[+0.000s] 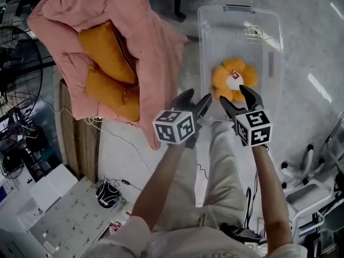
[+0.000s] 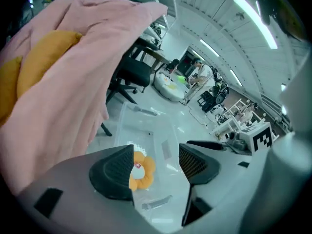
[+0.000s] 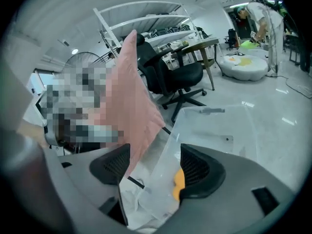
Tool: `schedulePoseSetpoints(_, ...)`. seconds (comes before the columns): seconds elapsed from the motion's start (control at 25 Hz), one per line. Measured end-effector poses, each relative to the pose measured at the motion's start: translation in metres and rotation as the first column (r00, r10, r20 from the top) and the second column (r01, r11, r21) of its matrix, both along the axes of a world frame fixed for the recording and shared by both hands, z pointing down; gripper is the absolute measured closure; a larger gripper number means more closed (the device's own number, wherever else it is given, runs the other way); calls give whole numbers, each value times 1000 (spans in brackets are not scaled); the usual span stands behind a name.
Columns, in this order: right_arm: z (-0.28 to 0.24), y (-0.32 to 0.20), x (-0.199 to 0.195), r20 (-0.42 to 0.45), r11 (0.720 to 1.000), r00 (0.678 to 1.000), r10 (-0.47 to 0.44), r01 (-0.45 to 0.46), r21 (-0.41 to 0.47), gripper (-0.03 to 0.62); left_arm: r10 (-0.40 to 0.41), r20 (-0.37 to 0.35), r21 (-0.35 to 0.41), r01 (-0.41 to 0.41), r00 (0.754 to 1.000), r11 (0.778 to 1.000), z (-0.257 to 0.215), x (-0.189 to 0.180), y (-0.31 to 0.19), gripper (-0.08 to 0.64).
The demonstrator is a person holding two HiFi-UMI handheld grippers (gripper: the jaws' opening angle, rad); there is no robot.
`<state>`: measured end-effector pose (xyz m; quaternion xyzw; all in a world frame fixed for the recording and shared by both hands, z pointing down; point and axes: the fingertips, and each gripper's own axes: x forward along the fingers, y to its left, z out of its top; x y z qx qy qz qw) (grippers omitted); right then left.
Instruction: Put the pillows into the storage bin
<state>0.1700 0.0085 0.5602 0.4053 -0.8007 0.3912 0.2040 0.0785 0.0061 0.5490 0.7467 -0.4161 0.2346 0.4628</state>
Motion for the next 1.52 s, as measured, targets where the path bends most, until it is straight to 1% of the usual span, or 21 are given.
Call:
schedulePoseSetpoints(0.12, -29, -4, -23, 37, 999, 999, -38, 36, 38, 264, -55, -13, 40, 55, 998, 998, -29, -19, -5, 256)
schedulePoseSetpoints(0.24, -53, -7, -49, 49, 992, 994, -96, 91, 88, 264, -102, -31, 58, 104, 994, 993, -51, -41, -6, 255)
schedulePoseSetpoints(0.36, -70, -9, -77, 74, 984, 987, -145, 136, 116, 259, -161, -47, 74, 164, 986, 984, -69, -71, -7, 256)
schedulePoseSetpoints(0.52, -88, -11, -112, 118, 974, 973, -199, 183, 136, 259, -224, -38, 106, 227, 974, 968, -86, -111, -7, 256)
schedulePoseSetpoints(0.6, -101, -10, -127, 115, 960, 961, -250, 230, 161, 258, -267, -34, 121, 269, 963, 955, -96, -130, -6, 258)
schedulePoseSetpoints(0.72, -113, -2, -152, 71, 922, 935, -348, 327, 206, 258, -321, -27, 139, 321, 947, 937, -103, -157, -1, 258)
schedulePoseSetpoints(0.84, -122, 4, -188, 76, 898, 910, -407, 383, 217, 255, -365, -11, 149, 363, 931, 920, -106, -194, 6, 259)
schedulePoseSetpoints(0.92, -130, 2, -212, 86, 893, 905, -418, 391, 222, 255, -387, -3, 148, 383, 922, 912, -106, -220, 9, 261)
schedulePoseSetpoints(1.04, -145, 1, -239, 124, 899, 901, -415, 385, 209, 255, -418, -3, 138, 414, 909, 900, -109, -248, 15, 262)
schedulePoseSetpoints(1.16, -152, -1, -261, 177, 908, 896, -408, 379, 177, 240, -451, -31, 140, 451, 892, 882, -110, -268, 17, 262)
schedulePoseSetpoints(1.24, -147, -5, -278, 181, 909, 895, -408, 380, 169, 235, -469, -48, 137, 471, 882, 871, -105, -284, 18, 262)
schedulePoseSetpoints(1.36, -144, -12, -300, 180, 907, 893, -413, 386, 168, 232, -477, -53, 130, 480, 877, 868, -99, -307, 19, 262)
schedulePoseSetpoints(1.52, -135, -16, -330, 159, 898, 887, -434, 410, 160, 232, -469, -46, 120, 471, 882, 874, -90, -335, 24, 262)
